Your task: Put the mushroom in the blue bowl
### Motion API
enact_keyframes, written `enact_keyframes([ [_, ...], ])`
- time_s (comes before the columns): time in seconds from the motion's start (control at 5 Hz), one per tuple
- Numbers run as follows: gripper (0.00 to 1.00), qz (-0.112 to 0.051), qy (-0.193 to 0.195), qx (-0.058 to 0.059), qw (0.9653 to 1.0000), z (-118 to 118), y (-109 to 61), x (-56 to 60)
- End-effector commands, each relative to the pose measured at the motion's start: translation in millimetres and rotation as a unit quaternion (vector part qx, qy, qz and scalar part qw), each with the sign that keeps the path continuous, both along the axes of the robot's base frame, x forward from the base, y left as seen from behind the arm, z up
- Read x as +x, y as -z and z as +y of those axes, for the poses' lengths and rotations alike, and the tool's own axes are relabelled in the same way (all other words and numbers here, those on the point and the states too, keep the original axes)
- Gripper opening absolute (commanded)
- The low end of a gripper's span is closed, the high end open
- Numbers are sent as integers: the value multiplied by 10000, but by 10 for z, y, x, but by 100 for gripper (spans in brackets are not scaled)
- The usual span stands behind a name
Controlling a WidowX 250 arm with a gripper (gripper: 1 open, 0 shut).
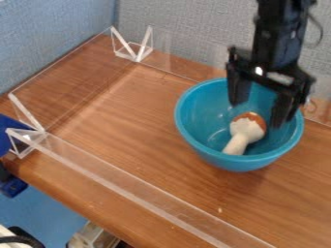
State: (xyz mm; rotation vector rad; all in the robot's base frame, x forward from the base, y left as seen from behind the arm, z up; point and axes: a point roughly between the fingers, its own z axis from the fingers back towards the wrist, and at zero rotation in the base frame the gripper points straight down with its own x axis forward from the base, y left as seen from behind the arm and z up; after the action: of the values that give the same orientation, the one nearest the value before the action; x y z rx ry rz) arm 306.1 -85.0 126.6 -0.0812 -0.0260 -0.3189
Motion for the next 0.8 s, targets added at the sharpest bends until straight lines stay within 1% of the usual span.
enact_keyframes([
  [0.0,100,-649,-281,-80,9975,140,-538,-53],
  [0.2,100,-741,-498,-86,9960,317,-588,-125],
  [0.4,100,-728,-563,-66,9957,392,-548,-142],
  [0.6,100,-682,-561,-62,9961,387,-502,-132],
])
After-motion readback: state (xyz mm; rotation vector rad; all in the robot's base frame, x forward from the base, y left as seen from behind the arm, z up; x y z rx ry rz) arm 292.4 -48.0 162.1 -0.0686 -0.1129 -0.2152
